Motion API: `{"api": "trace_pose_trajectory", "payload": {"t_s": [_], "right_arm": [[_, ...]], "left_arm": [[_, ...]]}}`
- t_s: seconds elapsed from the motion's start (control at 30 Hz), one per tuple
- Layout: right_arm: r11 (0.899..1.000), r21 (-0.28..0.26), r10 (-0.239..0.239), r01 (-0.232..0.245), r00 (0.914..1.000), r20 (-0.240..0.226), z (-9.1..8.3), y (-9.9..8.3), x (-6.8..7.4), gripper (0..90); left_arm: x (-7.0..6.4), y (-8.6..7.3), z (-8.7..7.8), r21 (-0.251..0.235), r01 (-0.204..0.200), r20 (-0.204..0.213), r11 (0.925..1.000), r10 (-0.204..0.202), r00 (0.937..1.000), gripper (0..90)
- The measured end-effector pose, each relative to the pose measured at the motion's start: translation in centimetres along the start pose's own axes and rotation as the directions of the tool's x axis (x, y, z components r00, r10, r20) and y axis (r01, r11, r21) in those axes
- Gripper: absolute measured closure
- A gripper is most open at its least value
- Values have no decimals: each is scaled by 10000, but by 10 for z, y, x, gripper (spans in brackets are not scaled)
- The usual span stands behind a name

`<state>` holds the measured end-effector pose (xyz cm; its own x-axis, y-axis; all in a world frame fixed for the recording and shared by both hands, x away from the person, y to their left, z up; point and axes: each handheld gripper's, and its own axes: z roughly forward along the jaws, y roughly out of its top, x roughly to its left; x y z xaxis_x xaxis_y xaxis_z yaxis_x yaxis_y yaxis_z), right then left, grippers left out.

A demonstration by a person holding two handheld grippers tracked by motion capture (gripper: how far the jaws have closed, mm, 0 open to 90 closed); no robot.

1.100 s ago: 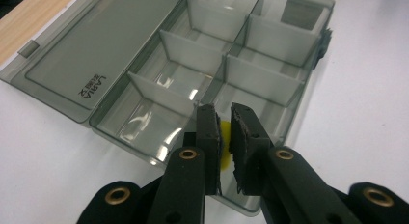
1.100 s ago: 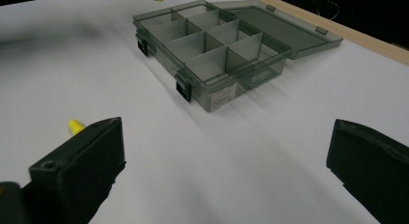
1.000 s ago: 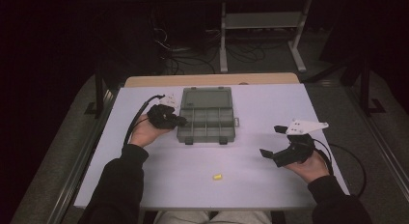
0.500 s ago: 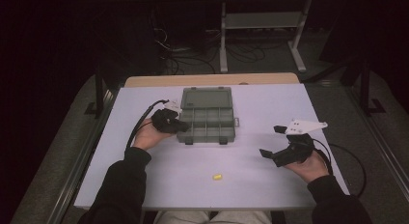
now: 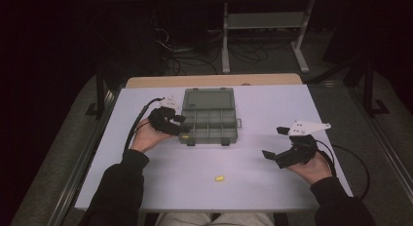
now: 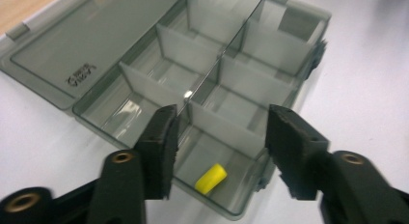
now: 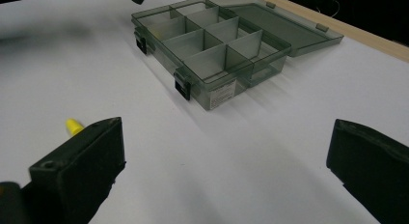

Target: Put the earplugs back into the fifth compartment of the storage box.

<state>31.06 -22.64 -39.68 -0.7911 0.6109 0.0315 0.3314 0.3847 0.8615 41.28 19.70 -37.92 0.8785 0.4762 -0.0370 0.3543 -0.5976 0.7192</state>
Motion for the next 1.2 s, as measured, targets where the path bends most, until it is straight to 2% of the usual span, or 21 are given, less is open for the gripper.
{"api": "trace_pose_trajectory", "payload": {"t_s": [0.13,0.27,0.37,0.47,0.63,0.8,1.2], "right_arm": [[10000,-26,15,-15,10000,-8,-1,0,0,0],[10000,-52,24,-24,10000,-7,-1,0,0,0],[10000,-56,33,-33,10000,-5,-1,0,0,0],[10000,-56,43,-43,10000,7,-2,0,0,0],[10000,-49,49,-48,10000,14,-1,0,0,0],[10000,-43,40,-40,10000,5,-1,0,0,0],[10000,-28,36,-36,10000,-5,-1,0,0,0]], "left_arm": [[-7,5,-11,-665,25,213,9978,-11,9998,363],[-16,9,-21,-1026,-65,217,9947,88,9997,304],[-23,12,-26,-1035,-216,129,9944,230,9997,239],[-29,14,-29,-1076,-194,112,9940,207,9997,168],[-39,17,-33,-1145,-481,124,9923,498,9987,128],[-50,20,-32,-1126,-580,421,9919,631,9971,20],[-82,18,-14,-1195,-1218,924,9853,1332,9868,0]]}}
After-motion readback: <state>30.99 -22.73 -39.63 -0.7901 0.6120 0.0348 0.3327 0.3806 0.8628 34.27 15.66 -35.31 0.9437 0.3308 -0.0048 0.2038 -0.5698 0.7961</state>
